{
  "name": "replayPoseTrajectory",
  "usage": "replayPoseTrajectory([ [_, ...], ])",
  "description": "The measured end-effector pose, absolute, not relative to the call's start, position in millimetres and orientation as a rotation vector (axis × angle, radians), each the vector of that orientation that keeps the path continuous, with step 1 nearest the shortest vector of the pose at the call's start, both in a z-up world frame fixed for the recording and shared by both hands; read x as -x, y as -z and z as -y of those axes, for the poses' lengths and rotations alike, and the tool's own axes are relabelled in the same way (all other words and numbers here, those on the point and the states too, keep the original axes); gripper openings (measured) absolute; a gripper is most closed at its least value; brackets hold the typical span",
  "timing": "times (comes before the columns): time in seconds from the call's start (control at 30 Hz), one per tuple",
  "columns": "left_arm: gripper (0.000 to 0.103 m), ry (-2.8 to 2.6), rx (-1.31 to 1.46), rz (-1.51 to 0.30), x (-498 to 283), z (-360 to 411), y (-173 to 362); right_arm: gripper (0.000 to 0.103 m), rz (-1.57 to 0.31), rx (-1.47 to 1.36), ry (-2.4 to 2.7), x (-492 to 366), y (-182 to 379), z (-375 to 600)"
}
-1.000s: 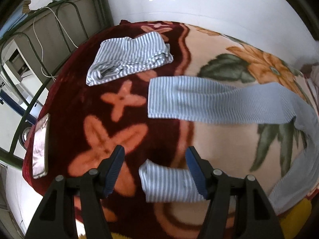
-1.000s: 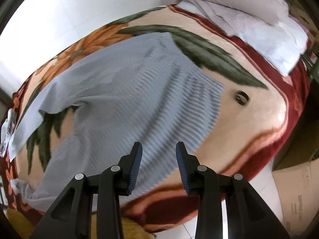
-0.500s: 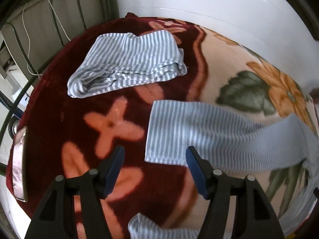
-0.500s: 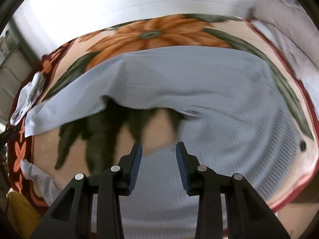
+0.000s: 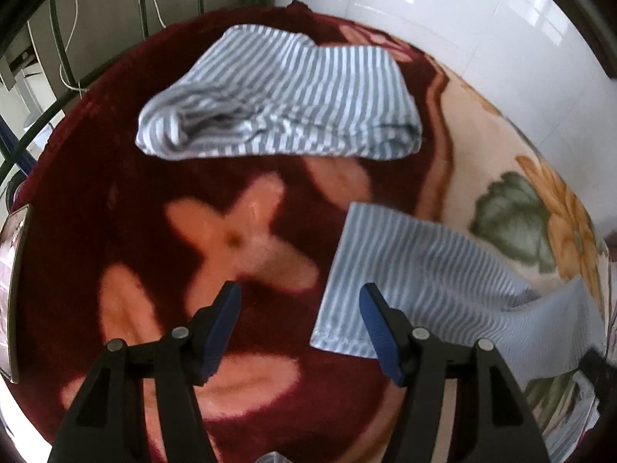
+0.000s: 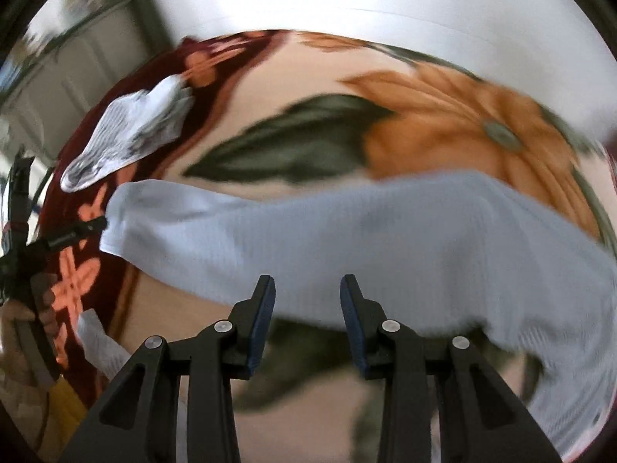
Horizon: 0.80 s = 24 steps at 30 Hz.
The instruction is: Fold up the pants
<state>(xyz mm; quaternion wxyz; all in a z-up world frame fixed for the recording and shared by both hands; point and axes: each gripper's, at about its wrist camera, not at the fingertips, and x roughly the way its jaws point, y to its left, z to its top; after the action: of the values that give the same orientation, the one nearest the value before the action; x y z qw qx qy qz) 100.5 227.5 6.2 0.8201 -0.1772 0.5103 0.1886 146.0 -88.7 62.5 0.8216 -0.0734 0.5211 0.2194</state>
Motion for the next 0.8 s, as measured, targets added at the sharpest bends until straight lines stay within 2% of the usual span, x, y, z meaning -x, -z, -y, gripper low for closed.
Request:
replayPoseTrajectory([
  [0.27, 0.067, -0.349, 0.377, -1.14, -110.3, -225.9, 3.8, 0.036, -1.154, 0.289, -0.609, -183.6, -46.7, -19.6],
  [0.5, 0.069, -0.321, 0.431, -1.172, -111.8, -232.7, 11.8, 0.036, -1.228, 0.428, -0.645, -204.3, -17.0, -59.9],
  [0.67, 0.072, -0.322, 0.465, -1.18, -113.7, -234.9, 17.1, 0.036, -1.197, 0.521, -0.659, -199.3, -7.6, -72.8],
  [0.7, 0.073, -0.322, 0.456, -1.181, -114.2, -233.4, 17.6, 0.034, -1.19, 0.531, -0.662, -197.6, -6.9, -73.6],
  [0.77, 0.073, -0.319, 0.426, -1.185, -116.7, -229.9, 18.3, 0.015, -1.183, 0.529, -0.685, -194.6, -6.7, -74.0],
  [0.8, 0.071, -0.32, 0.415, -1.184, -116.7, -228.7, 18.0, 0.011, -1.184, 0.523, -0.7, -192.8, -7.3, -73.7],
])
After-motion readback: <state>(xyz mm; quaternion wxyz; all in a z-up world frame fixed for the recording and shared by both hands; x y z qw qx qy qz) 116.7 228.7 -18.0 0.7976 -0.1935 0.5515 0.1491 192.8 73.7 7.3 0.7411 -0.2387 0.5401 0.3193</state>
